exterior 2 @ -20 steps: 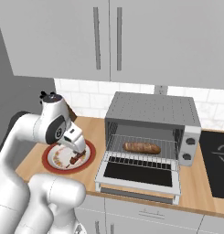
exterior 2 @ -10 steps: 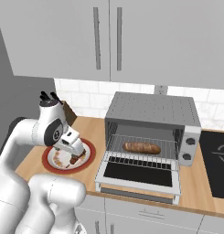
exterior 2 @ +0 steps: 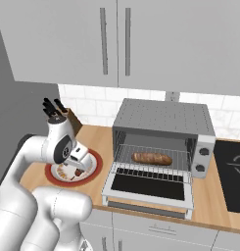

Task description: Pick up the kebab skewer and baguette bread, and place them inside the toaster oven. Close the toaster oven door and start by setting the timer.

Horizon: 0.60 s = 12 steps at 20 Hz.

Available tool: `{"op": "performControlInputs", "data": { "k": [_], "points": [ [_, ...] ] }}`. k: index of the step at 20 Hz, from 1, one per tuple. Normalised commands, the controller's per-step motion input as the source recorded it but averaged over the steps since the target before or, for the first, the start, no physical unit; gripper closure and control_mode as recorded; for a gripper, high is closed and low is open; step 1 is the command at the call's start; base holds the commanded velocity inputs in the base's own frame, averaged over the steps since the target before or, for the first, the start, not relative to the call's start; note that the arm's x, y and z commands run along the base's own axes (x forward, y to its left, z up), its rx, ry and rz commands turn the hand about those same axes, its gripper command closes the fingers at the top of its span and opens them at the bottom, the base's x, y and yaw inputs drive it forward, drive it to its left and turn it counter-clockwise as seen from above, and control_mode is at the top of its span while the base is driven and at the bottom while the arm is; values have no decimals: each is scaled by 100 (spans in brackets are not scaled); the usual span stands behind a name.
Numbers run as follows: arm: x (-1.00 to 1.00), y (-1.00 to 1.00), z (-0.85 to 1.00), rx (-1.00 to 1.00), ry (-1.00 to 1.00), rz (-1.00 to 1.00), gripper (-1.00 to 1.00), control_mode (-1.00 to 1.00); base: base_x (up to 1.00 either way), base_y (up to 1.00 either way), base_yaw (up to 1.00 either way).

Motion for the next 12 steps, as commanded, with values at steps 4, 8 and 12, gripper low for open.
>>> {"op": "performControlInputs", "data": {
  "k": [4, 8, 12],
  "points": [
    [24, 0, -11, 0, 0, 0, -100, -100, 0, 0, 0],
    [16, 0, -16, 0, 0, 0, -100, -100, 0, 0, 0],
    [13, 0, -22, 0, 0, 0, -100, -100, 0, 0, 0]
  ]
}}
